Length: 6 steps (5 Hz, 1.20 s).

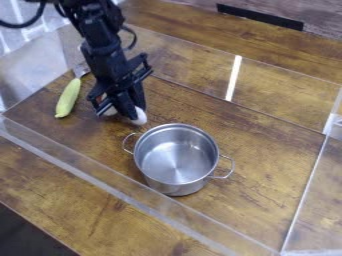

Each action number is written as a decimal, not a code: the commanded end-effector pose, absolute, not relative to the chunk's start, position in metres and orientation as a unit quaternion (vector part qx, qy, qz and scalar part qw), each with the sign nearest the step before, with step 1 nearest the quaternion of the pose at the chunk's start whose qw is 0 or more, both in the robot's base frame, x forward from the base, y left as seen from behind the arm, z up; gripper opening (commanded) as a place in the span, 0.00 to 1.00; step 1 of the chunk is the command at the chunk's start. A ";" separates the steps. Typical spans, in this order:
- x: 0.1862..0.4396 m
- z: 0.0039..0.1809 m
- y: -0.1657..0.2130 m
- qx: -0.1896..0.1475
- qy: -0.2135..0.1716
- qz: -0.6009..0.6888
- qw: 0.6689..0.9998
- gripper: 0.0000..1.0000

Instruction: Put the mushroom in the silver pot

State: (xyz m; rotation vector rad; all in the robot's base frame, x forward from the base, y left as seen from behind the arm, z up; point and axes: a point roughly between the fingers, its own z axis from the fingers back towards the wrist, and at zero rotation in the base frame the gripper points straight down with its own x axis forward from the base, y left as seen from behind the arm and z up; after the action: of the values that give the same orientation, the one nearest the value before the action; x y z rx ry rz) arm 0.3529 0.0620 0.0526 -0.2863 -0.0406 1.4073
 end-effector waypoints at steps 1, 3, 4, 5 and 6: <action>0.358 0.106 0.066 -0.166 -0.052 0.640 0.748 0.00; 0.349 0.154 0.039 -0.199 -0.021 0.612 0.765 0.00; 0.334 0.166 0.004 -0.206 -0.002 0.562 0.801 0.00; 0.311 0.157 -0.043 -0.206 0.008 0.548 0.810 0.00; 0.288 0.141 -0.081 -0.191 0.015 0.533 0.824 0.00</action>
State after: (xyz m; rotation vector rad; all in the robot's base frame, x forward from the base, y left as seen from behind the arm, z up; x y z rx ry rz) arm 0.2880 -0.0830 0.1233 -0.3657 0.0897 1.1380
